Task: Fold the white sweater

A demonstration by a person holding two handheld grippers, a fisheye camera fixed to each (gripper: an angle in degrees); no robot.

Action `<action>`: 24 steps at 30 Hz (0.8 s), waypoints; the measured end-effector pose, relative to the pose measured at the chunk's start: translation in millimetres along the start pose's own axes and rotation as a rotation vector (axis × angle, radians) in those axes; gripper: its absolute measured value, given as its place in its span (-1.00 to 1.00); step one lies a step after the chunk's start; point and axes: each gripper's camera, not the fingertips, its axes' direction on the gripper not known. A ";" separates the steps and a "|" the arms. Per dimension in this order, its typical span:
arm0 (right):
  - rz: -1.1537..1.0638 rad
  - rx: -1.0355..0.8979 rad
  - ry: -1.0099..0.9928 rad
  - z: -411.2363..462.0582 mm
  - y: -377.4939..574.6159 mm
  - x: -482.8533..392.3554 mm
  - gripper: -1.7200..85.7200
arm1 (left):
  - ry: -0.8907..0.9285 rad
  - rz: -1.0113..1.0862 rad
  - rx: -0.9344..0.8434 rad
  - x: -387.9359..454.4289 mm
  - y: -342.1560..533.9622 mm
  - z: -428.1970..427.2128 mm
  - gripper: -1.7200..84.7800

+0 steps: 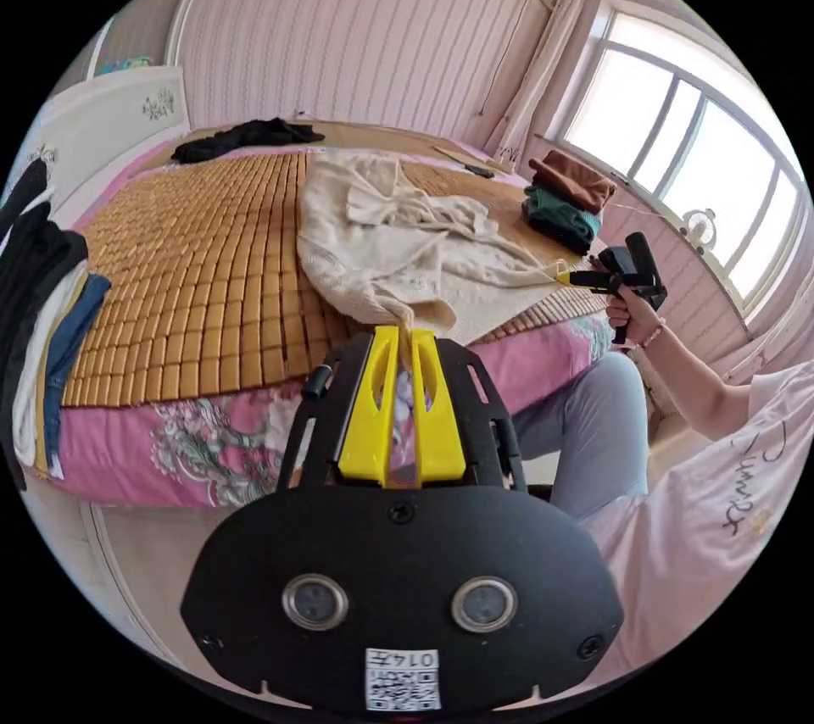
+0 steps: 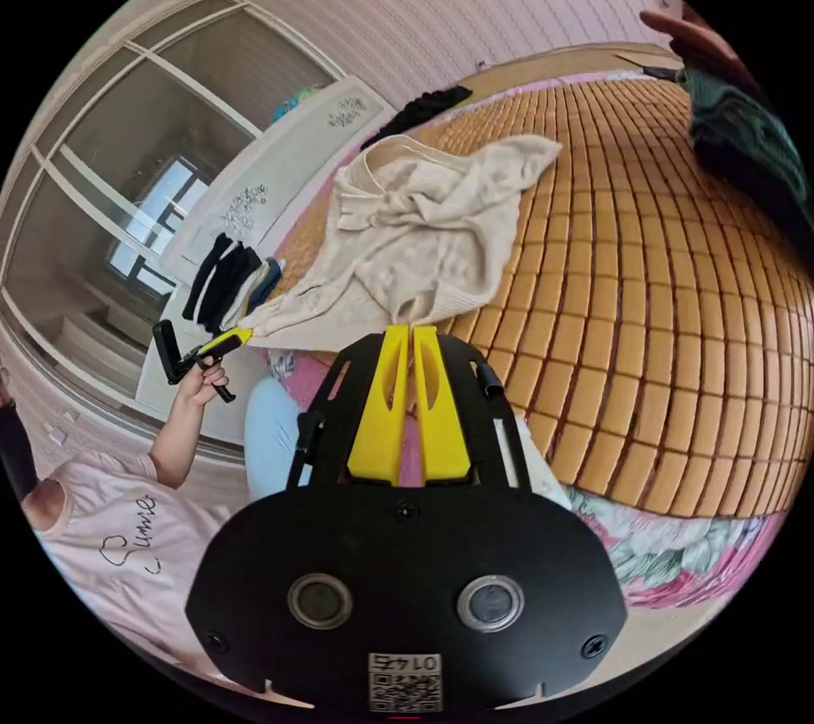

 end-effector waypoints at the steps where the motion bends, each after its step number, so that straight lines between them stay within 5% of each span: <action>1: -0.011 -0.059 0.024 15.3 15.2 -0.1 -0.96 | -0.001 0.002 -0.019 0.9 8.3 3.8 -0.94; 9: -0.079 -0.039 0.004 10.7 47.5 -36.0 -0.96 | 0.022 -0.010 0.015 -2.7 50.5 -22.1 -0.91; 15: -0.121 -0.281 0.091 44.5 67.9 -54.1 -0.96 | -0.057 -0.092 -0.038 -19.3 89.1 -31.8 -0.88; 24: -0.225 -0.053 0.317 23.9 -1.7 -82.9 -0.71 | -0.199 0.146 0.097 -1.1 8.9 -43.8 -0.82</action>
